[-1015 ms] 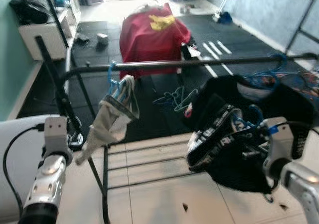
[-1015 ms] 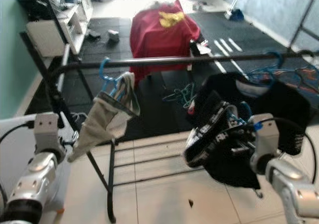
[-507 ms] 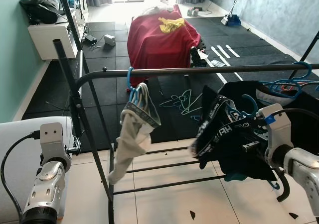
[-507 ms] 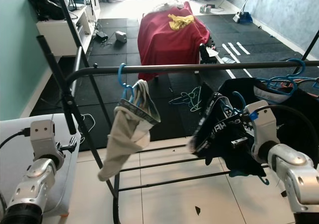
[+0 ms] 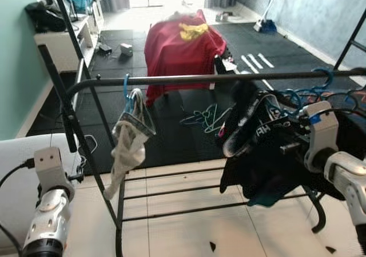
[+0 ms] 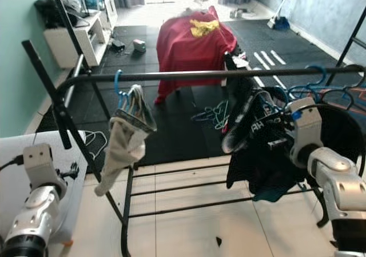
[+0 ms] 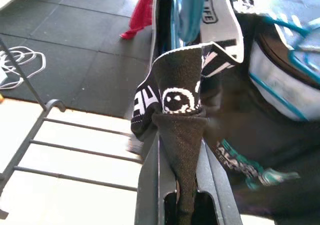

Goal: Hang hanger

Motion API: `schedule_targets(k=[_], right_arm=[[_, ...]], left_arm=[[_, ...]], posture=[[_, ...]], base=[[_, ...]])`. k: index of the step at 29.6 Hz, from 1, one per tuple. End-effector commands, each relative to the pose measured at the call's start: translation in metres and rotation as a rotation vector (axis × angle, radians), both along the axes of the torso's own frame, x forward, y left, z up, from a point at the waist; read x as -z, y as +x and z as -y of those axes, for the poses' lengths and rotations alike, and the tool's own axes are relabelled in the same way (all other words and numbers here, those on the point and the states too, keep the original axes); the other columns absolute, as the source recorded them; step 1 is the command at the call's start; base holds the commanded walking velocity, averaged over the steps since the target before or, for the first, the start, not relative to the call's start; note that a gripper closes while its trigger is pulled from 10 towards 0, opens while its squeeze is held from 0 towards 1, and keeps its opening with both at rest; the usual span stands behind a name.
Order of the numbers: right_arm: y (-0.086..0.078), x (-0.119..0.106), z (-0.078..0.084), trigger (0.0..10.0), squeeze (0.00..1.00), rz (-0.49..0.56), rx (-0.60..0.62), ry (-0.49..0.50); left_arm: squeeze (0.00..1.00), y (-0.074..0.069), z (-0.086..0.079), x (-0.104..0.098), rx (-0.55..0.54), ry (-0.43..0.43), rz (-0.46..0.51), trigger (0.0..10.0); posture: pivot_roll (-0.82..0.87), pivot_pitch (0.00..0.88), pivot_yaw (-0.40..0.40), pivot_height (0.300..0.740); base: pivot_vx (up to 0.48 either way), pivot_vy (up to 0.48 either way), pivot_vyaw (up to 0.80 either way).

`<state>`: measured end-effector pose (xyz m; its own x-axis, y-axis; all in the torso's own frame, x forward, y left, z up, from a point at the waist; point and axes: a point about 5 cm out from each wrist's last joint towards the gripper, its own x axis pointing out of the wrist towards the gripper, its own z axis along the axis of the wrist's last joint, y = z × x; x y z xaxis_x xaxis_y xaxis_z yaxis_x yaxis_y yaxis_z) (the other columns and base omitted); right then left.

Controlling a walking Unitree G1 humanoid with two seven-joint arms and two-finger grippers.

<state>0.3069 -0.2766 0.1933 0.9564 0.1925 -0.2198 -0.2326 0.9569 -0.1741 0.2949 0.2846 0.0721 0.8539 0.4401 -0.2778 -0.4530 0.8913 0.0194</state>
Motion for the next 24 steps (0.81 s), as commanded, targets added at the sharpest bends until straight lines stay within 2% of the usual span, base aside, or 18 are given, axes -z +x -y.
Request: schedule_targets(k=[1,4,6,7,9,12,16,19,24], right_arm=[[0.005,-0.005,-0.005,10.0,0.00,0.026,-0.022,0.013],[0.006,-0.004,-0.004,10.0,0.00,0.014,-0.025,0.012],[0.008,-0.002,-0.001,10.0,0.00,-0.002,-0.023,0.004],[0.008,-0.002,-0.001,10.0,0.00,-0.002,-0.023,0.004],[0.013,-0.005,0.003,10.0,0.00,0.012,-0.008,-0.003],[0.021,-0.009,0.009,10.0,0.00,0.036,0.033,-0.022],[0.023,-0.010,0.011,10.0,0.00,0.038,0.045,-0.028],[0.034,-0.021,0.020,10.0,0.00,0.071,0.104,-0.042],[0.040,-0.026,0.024,10.0,0.00,0.075,0.140,-0.043]], left_arm=[[0.00,-0.004,-0.013,-0.006,-0.027,0.032,0.016,10.0],[0.00,-0.002,-0.012,-0.010,-0.015,0.038,0.038,10.0],[0.00,0.005,-0.002,-0.021,0.040,0.056,0.099,10.0],[0.00,0.005,-0.002,-0.021,0.040,0.056,0.099,10.0],[0.00,0.012,0.013,-0.034,0.114,0.089,0.167,10.0],[0.00,0.017,0.027,-0.046,0.171,0.108,0.222,10.0],[0.00,0.018,0.029,-0.048,0.182,0.114,0.227,10.0],[0.00,0.019,0.030,-0.054,0.202,0.139,0.244,10.0],[0.00,0.017,0.028,-0.055,0.205,0.139,0.246,10.0]], posture=[[-0.07,0.087,-0.012,0.740],[-0.07,0.090,-0.012,0.740],[-0.07,0.092,-0.013,0.740],[-0.07,0.092,-0.013,0.740],[-0.06,0.094,-0.014,0.740],[-0.06,0.097,-0.014,0.740],[-0.06,0.098,-0.013,0.740],[-0.05,0.103,-0.013,0.740],[-0.04,0.105,-0.013,0.740]], base=[[0.000,0.000,0.75],[0.000,0.000,0.75],[0.000,0.000,0.76],[0.000,0.000,0.76],[0.000,0.000,0.75],[0.000,0.000,0.25],[0.000,0.000,0.00],[0.000,0.000,0.00],[0.000,0.000,0.00]])
